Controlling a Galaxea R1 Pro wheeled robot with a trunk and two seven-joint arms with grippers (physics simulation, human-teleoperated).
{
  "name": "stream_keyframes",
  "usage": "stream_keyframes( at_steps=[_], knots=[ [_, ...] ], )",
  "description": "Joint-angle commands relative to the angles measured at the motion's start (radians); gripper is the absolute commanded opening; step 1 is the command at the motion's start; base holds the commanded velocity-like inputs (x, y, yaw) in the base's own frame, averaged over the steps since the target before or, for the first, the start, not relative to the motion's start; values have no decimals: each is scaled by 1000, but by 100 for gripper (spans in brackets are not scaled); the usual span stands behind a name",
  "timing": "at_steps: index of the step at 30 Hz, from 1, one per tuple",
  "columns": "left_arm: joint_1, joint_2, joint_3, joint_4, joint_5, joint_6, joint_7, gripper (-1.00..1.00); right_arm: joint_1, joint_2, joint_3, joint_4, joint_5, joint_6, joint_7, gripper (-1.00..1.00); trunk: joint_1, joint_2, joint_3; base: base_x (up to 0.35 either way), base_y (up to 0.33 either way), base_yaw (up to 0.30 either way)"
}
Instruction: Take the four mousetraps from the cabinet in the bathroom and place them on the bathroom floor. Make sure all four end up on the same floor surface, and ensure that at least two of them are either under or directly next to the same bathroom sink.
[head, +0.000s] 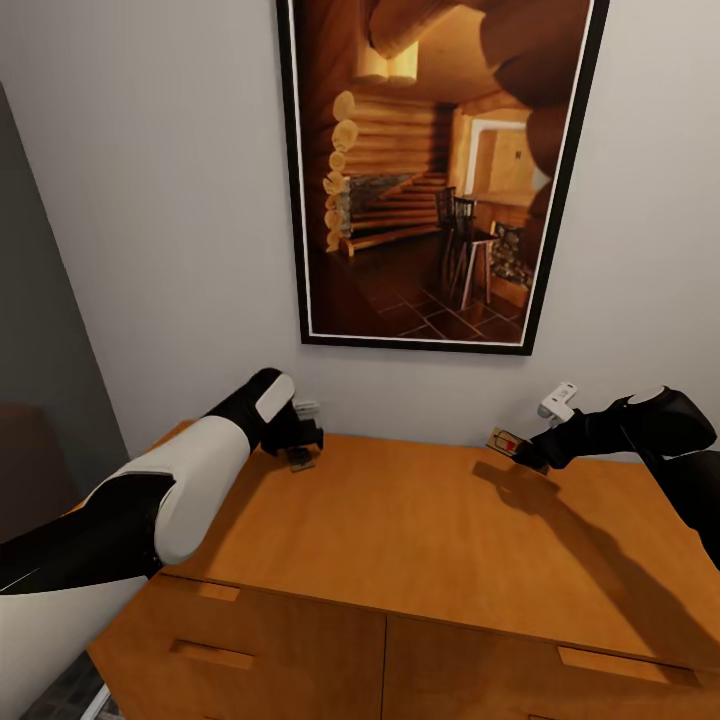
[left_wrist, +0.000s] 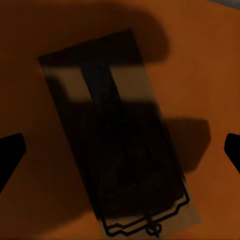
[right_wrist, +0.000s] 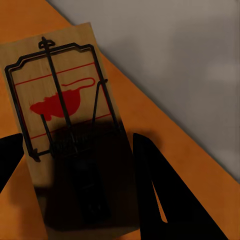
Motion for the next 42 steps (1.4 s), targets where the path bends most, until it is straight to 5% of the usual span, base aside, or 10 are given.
stream_keyframes(
  at_steps=[1, 42],
  knots=[
    [-1, -1, 5, 0, 6, 2, 9, 100, -1, -1, 1, -1, 8, 7, 8, -100, 0, -1, -1, 0, 0, 0],
    [-1, -1, 5, 42, 5, -27, 13, 100, -1, -1, 1, -1, 36, 7, 7, -100, 0, -1, -1, 0, 0, 0]
  ],
)
